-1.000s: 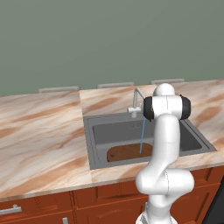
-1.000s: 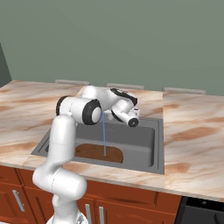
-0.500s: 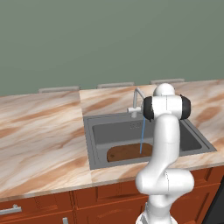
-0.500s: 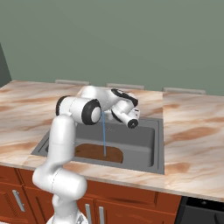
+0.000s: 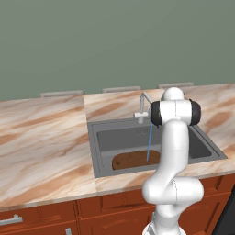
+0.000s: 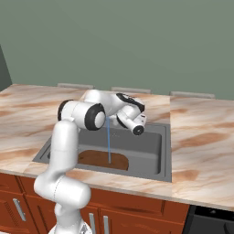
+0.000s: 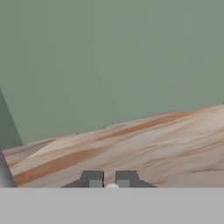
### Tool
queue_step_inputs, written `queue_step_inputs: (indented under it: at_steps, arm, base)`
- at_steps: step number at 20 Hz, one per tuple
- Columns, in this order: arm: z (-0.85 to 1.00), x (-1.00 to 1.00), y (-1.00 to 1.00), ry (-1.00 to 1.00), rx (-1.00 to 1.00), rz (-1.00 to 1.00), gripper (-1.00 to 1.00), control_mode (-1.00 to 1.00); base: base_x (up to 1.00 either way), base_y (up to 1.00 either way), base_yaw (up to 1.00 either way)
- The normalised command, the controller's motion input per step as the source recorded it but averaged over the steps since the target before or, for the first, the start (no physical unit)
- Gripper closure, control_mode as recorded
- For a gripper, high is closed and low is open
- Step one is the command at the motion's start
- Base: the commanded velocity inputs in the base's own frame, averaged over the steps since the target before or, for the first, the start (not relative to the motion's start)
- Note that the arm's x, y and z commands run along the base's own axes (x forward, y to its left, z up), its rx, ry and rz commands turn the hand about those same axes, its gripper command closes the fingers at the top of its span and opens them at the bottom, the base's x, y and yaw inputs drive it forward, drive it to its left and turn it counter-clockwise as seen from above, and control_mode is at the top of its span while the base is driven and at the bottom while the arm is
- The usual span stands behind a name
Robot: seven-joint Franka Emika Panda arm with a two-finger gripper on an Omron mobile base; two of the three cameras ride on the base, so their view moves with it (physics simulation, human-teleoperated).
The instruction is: Turn on the sink faucet with hot water and rinse the cutting board for ten seconds, then turn off the faucet. Push the cutting board to reach the water if necessary.
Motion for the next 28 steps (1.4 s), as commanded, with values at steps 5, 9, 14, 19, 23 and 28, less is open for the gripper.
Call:
queue_step_inputs:
  at_steps: [5,9,14,19,23,28]
  arm:
    - [-0.26,-0.71,-0.95,0.01,0.01,0.0,1.0,-1.0]
    - [-0.25,-0.73,-0.99,0.0,0.0,0.0,1.0,-1.0]
    - [-0.22,-0.64,-0.91,0.0,0.0,0.0,1.0,-1.0]
    - [-0.05,-0.36,-0.57,0.01,0.0,0.0,1.0,-1.0]
    - [0.0,-0.03,-0.19,0.0,0.0,0.0,1.0,-1.0]
    - [0.0,0.0,0.0,0.0,0.0,0.0,1.0,-1.0]
  base:
    - [0.0,0.0,0.0]
    - [0.0,0.0,0.0]
    - [0.0,0.0,0.0]
    - [0.0,0.0,0.0]
    - [0.0,0.0,0.0]
    - [0.0,0.0,0.0]
